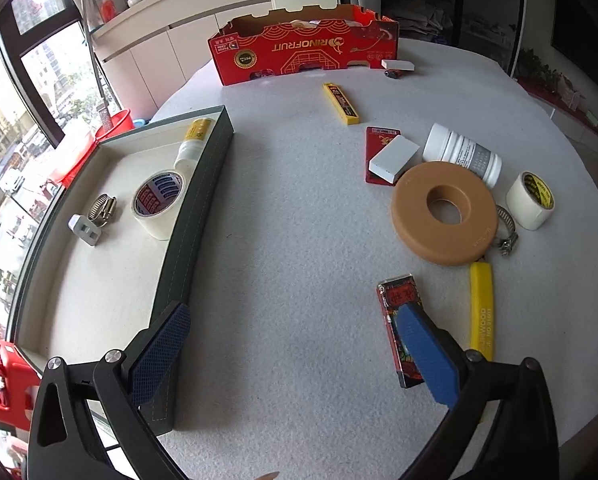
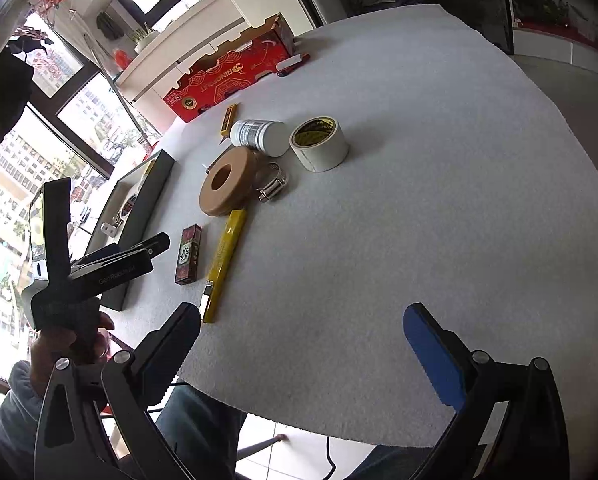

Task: Organize rigid objects
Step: 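Move both tools away from the tray back over the table objects, then close left gripper on red printed box while right gripper grasps beige tape roll, then carry red box and beige tape roll with both grippers over the grey tray, then open left gripper to drop red box in tray while right gripper releases tape roll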

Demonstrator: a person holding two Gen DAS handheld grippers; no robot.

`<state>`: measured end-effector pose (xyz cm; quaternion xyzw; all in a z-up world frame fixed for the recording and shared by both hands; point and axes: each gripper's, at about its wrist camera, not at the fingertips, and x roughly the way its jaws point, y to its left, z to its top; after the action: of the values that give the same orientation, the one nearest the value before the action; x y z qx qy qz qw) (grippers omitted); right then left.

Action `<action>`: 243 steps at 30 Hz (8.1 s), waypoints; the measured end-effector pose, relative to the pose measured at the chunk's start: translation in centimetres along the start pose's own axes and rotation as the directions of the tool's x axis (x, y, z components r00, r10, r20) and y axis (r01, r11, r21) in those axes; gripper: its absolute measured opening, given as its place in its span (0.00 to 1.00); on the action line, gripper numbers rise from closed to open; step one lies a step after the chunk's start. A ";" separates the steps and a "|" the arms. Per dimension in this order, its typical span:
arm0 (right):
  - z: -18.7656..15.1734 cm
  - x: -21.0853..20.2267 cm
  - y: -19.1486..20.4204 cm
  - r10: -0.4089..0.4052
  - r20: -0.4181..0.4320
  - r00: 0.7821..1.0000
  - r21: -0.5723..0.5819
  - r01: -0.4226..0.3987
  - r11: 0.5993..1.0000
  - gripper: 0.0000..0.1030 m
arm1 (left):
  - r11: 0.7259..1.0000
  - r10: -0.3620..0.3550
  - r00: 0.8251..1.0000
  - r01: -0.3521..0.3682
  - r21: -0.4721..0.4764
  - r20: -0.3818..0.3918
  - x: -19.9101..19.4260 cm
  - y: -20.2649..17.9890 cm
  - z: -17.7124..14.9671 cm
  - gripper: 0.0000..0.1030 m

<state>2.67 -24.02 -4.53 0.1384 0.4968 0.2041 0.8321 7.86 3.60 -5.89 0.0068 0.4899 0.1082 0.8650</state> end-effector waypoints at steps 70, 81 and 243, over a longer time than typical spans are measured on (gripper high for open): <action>12.3 11.7 2.8 -0.381 -0.009 0.925 -0.221 0.370 0.902 0.59 | 0.991 -0.085 0.996 0.086 -0.100 0.009 2.8 -3.6 0.9 0.68; 10.5 7.9 1.2 -0.317 -0.030 0.948 -0.091 0.313 0.945 0.48 | 0.978 -0.185 0.983 0.184 -0.103 -0.001 0.6 -2.7 0.4 0.25; 7.9 13.5 27.1 -0.067 -0.064 0.996 -0.509 0.026 0.860 1.00 | 0.927 -0.011 0.995 0.047 -0.373 0.097 -1.7 20.8 2.4 1.00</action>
<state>9.87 5.98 0.54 -0.1057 0.4614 0.3128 0.8234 5.26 23.76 -0.75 -0.1608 0.4194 0.1866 0.8737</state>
